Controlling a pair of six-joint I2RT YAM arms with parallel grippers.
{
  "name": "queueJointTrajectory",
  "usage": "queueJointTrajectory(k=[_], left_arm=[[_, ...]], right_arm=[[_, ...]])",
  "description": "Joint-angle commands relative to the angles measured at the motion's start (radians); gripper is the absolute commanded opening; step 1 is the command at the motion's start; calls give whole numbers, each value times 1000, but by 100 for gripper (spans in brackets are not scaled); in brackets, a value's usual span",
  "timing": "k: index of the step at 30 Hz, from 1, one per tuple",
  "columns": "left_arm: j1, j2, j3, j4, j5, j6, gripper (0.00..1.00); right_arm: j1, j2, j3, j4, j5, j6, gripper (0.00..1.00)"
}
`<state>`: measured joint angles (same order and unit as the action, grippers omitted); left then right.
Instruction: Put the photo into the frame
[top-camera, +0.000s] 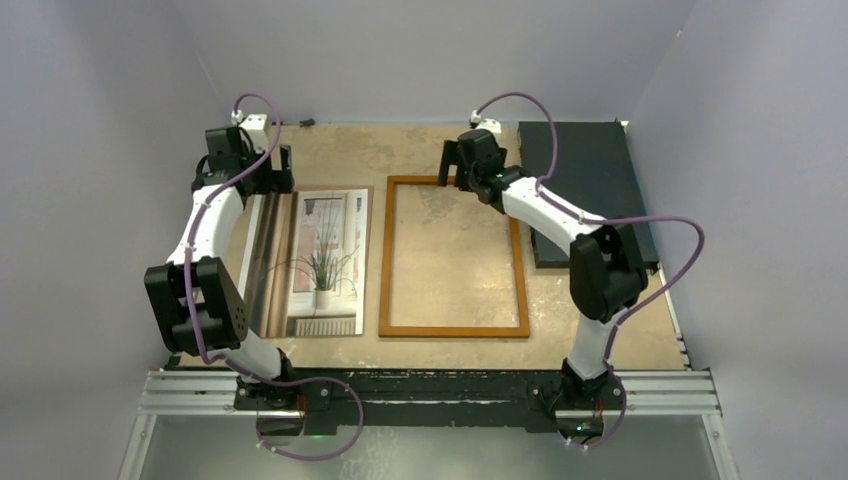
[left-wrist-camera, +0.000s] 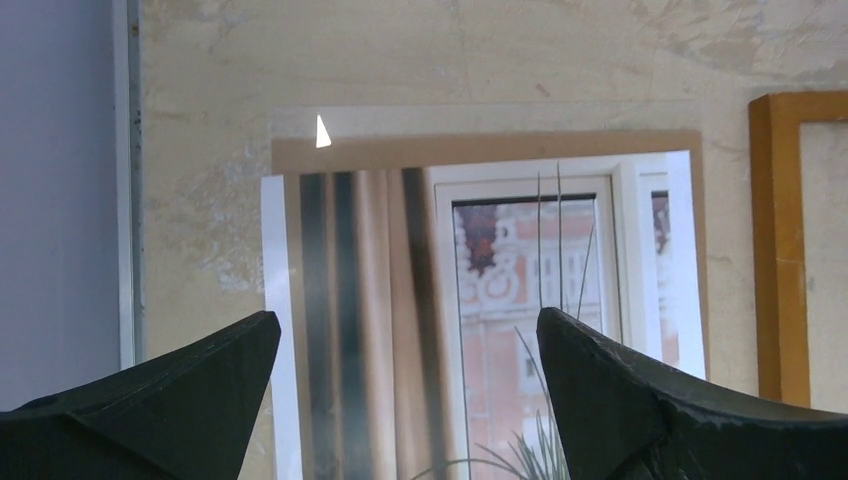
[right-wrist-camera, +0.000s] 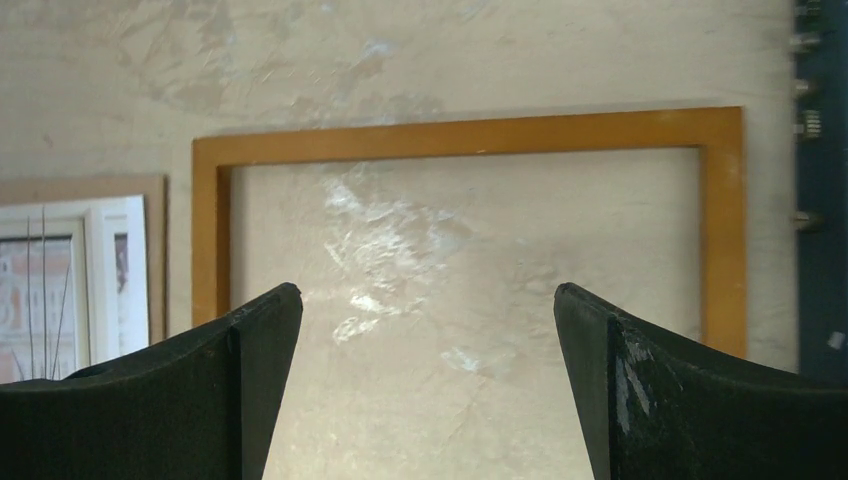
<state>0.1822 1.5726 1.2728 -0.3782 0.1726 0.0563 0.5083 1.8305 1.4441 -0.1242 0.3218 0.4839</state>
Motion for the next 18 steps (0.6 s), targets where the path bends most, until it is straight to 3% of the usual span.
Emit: queueJointTrajectory(k=[1,4,9,18], left_arm=[[11,-16,19,-98,-50,59,100],[16,-20,21,-124,-62,66,99],[16,-21,24,-170,-55,39,98],[16,-23,10,-225,3,12,93]], right_arm=[[136,62,145,-52,2,-31,99],[227,169,318,-145,32,-40,99],[330,298,439,-230,61,9,96],[409,334,363,-281,130,113,88]])
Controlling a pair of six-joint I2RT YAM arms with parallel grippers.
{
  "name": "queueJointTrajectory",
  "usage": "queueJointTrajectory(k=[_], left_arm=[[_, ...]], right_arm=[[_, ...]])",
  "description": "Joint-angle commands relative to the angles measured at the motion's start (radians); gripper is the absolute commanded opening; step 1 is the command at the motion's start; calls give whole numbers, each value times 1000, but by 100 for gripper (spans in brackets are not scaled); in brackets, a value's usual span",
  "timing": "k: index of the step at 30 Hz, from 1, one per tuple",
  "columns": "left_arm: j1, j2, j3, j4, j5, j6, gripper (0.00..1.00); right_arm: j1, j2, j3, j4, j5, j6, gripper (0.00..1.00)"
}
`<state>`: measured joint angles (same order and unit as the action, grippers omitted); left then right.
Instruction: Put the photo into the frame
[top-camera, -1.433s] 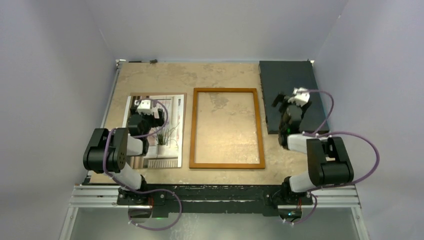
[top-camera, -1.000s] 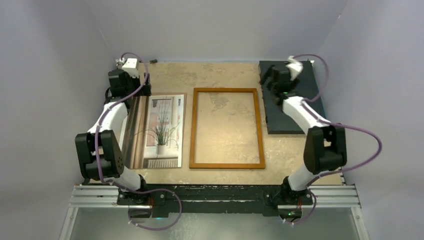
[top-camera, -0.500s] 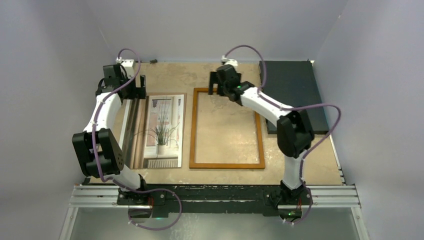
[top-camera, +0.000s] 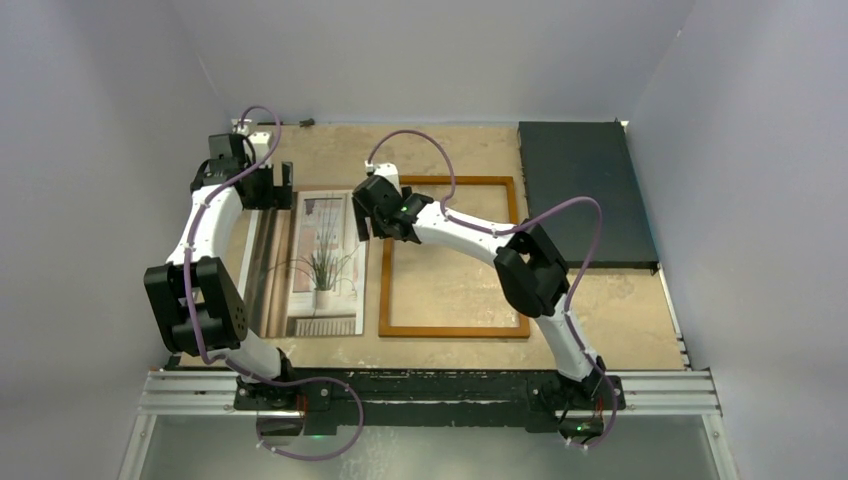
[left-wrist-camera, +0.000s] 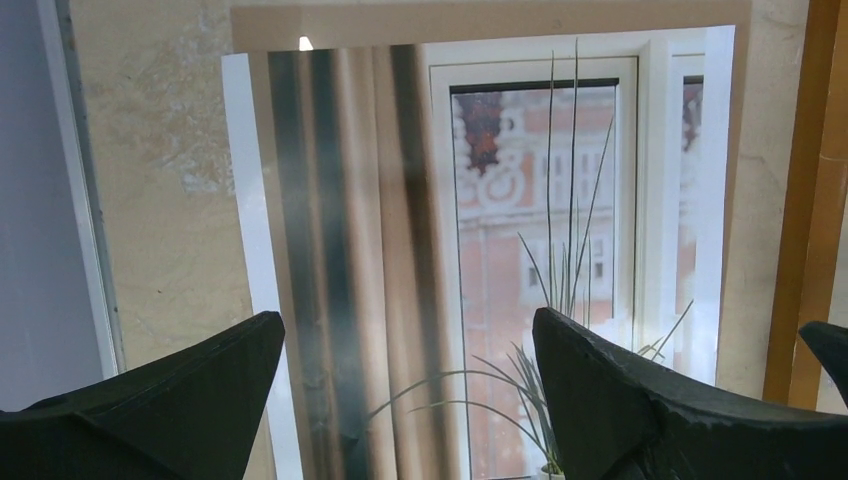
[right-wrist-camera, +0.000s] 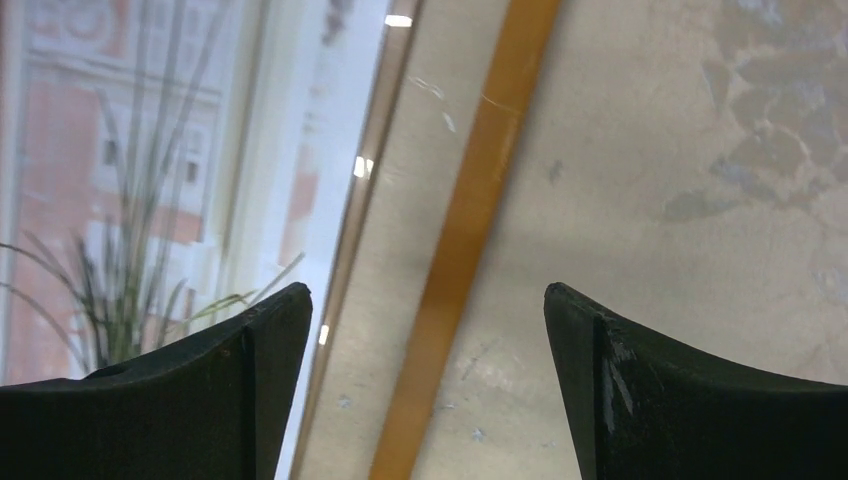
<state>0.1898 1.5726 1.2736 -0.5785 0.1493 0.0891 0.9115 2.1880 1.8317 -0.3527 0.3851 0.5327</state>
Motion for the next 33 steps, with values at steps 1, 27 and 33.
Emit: queueJointTrajectory(k=[1,27,33], left_arm=[[8,-25,6,-25,26,-22,93],[8,-32,22,-123,48,-20,92],[8,-16,60,-165,53,-1,92]], right_arm=[[12,-22,-35,-56,68,73,87],[84,83,-110,-24,62,203,50],[89,83,-21,-53,52,225,18]])
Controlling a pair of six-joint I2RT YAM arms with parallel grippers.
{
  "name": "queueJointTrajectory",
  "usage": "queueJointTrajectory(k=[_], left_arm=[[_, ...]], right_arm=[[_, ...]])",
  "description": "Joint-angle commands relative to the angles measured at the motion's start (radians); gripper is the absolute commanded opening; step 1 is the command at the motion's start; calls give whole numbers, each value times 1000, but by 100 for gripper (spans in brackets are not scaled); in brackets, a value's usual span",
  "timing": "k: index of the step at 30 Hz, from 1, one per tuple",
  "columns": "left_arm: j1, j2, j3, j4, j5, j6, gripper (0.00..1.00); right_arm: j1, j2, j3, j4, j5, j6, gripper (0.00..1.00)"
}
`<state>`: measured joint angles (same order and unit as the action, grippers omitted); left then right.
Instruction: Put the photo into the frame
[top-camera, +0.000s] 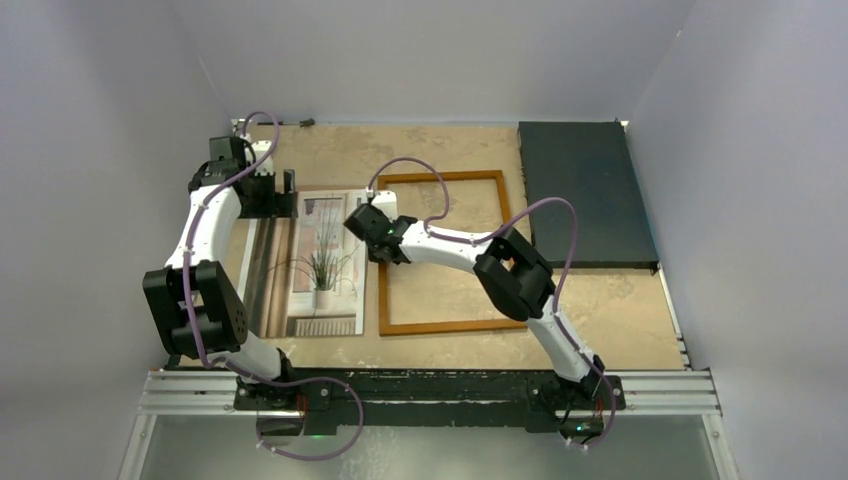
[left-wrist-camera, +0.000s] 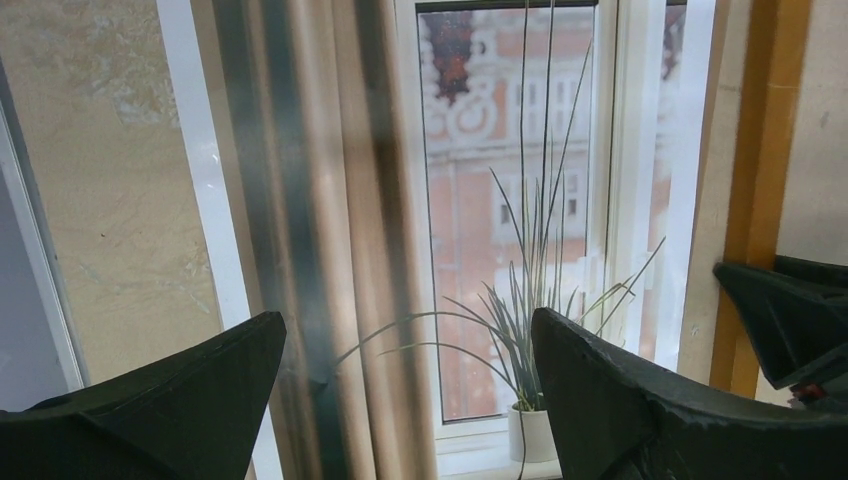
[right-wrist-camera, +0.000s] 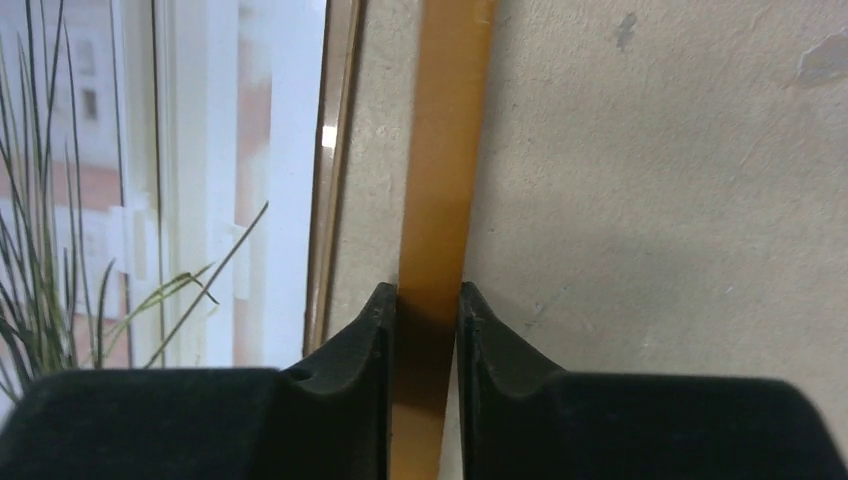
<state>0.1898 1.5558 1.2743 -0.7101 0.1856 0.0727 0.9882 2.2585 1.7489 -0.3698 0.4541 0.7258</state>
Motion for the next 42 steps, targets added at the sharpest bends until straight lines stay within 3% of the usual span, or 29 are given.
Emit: queueJointTrajectory(k=[1,5,12,20,22,25,34,42], left_arm=[[8,1,61,-34,16,15,92],[8,-11,41,10,-53,-26,91],[8,-11,46,-20,3,11,91],[8,-66,-2,19,141,-27,91],[7,-82,-47,65,200,-44,99],[7,-92,-98,136,284,-66,100],[-92,-31,-154,276,355,-206,100],[-130,5,-247,464,471,-346,100]], right_arm=[[12,1,75,-45,-32,40,13],[4,-60,145,-72,-37,36,1],[-49,-208,194,-82,-101,93,0],[-197,-370,165,39,-407,235,0],[-220,-383,189,53,-461,260,0],[-242,-403,209,76,-538,292,0],[-284,-496,3,457,-831,465,0],[-310,-581,-152,790,-911,649,0]])
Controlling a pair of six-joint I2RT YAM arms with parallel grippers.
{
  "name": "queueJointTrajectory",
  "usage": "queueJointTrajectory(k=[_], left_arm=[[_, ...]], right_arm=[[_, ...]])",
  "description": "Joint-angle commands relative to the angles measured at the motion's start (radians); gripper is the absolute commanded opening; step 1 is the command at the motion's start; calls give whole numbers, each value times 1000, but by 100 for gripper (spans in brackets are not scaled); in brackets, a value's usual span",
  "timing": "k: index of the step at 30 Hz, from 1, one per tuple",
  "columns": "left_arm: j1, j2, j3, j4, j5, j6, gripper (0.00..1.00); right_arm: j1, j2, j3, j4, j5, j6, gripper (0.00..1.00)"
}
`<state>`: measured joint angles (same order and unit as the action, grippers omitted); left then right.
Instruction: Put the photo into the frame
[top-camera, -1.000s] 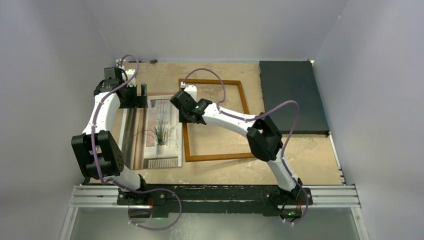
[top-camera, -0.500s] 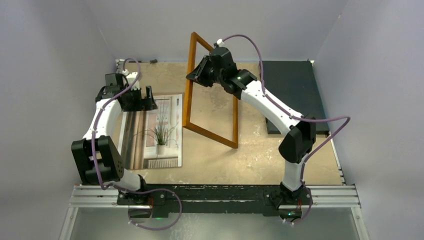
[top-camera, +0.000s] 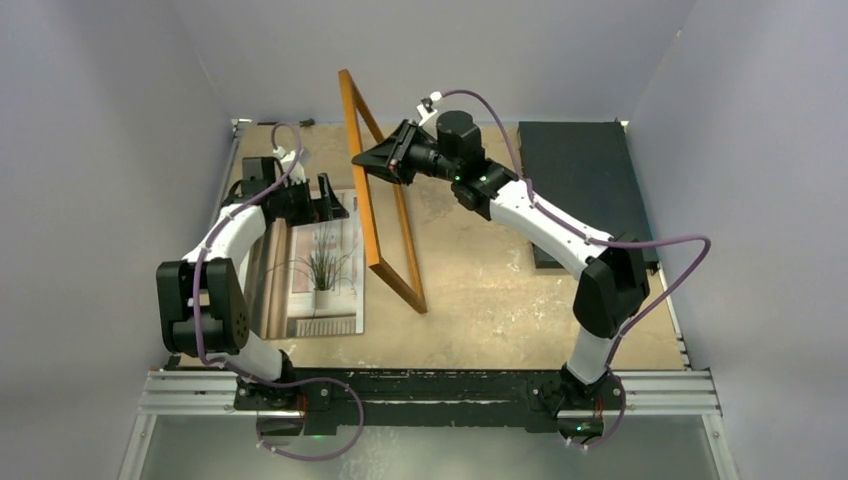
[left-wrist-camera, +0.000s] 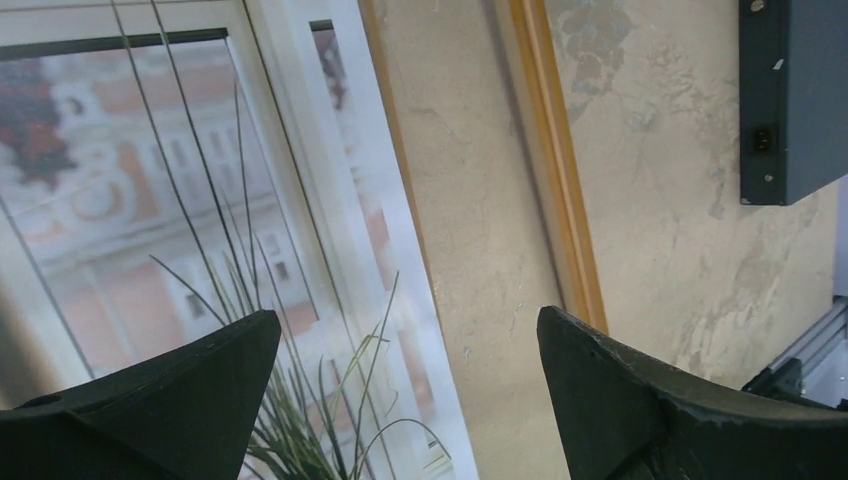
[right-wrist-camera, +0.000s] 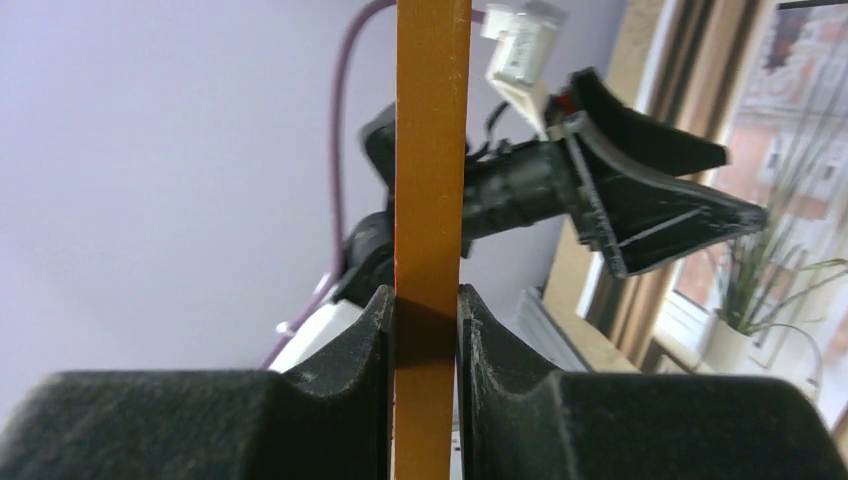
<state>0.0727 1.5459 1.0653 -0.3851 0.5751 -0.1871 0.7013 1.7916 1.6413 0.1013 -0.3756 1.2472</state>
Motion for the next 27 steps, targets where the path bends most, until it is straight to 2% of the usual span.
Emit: queueJointTrajectory(k=[1,5,11,18,22,27], left_arm=[[-21,16,-51,162,89,-93,100],[-80,19,-101,255,57,-116,100],[-217,80,-74,290,-93,-103,100],[-320,164,-35,319,-205,-78,100],[-396,186,-31,337,-322,-45,100],[-464,230,10,282,-469,-5,98]], right_arm=[[-26,-122,-69,357,-81,156,0],[-31,-148,-189,502,-57,258,0],[-33,-170,-393,765,-11,394,0],[-49,-181,-514,888,-2,438,0],[-63,-189,-576,936,-10,471,0],[-112,-243,-656,938,-23,469,0]])
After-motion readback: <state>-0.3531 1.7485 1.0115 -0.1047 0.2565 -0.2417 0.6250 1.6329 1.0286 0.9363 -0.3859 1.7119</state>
